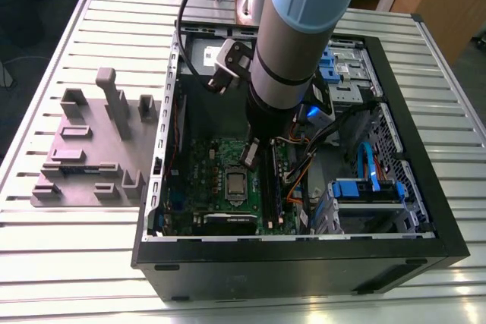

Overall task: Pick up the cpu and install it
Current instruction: 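Install the first cpu locking lever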

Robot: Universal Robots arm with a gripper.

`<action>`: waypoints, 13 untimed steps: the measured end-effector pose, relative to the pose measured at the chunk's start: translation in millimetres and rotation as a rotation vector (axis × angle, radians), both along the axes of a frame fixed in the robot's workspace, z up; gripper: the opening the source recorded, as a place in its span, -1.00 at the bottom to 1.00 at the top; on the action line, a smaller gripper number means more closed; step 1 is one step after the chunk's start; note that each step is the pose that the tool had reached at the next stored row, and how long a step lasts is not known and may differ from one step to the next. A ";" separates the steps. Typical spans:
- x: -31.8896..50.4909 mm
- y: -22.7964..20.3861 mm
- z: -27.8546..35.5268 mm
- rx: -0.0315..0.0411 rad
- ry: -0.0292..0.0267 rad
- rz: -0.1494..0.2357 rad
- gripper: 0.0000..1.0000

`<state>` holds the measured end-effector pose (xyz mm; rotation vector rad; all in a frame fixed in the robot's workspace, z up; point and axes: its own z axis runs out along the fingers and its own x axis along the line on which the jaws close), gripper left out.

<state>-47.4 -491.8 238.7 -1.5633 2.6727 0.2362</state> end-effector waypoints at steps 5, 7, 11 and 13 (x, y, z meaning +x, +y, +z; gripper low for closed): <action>-0.3 -1.0 -1.1 -0.0001 0.0000 0.042 -0.80; -0.3 -1.5 -1.5 -0.0003 -0.0009 0.058 -0.80; -0.3 -2.9 -1.9 -0.0034 -0.0024 0.082 -0.80; -0.3 -3.1 -2.2 -0.0109 -0.0022 0.094 -0.80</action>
